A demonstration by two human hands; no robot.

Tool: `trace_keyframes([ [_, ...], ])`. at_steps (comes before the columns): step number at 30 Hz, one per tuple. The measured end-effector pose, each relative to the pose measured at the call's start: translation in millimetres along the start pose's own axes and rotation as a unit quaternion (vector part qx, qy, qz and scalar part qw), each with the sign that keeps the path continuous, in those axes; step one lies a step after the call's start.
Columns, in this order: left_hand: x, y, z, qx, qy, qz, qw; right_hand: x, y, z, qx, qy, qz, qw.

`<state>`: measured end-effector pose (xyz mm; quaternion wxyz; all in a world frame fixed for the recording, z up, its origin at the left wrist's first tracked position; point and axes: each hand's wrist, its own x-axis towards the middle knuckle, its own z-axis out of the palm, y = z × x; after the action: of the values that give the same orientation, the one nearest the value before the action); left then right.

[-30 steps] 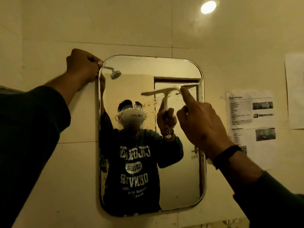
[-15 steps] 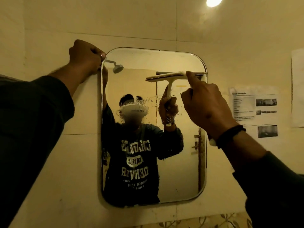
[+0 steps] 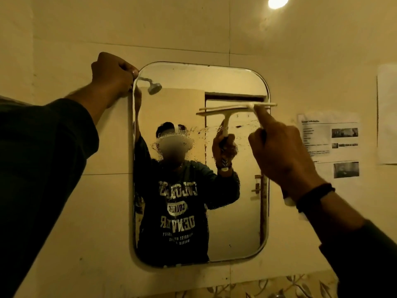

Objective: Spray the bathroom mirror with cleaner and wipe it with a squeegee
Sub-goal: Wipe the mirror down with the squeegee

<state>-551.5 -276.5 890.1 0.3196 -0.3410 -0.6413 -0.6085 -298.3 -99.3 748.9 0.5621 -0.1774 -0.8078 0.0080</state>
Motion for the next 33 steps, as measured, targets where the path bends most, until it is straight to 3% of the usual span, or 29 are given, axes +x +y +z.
trace_keyframes([
  [4,0,1,-2,0.0,-0.005,-0.003,1.0,23,8,3,-0.011,0.007,0.016,1.0],
  [11,3,0,0,0.013,-0.002,0.003,1.0,-42,14,19,-0.004,-0.028,0.035,0.999],
  [15,5,-2,1,0.017,0.002,0.005,1.0,-35,15,10,-0.024,-0.037,0.026,0.999],
  [18,5,-2,2,0.015,0.004,0.001,1.0,-17,-4,2,-0.011,-0.03,-0.017,0.999],
  [24,4,0,-1,0.016,-0.001,-0.005,1.0,-4,-65,27,-0.09,-0.085,-0.215,0.969],
  [27,2,1,-4,0.022,-0.003,-0.003,1.0,-2,-92,42,-0.11,-0.12,-0.256,0.953],
  [33,4,1,-2,0.019,-0.009,0.0,1.0,4,-114,64,-0.129,-0.106,-0.281,0.945],
])
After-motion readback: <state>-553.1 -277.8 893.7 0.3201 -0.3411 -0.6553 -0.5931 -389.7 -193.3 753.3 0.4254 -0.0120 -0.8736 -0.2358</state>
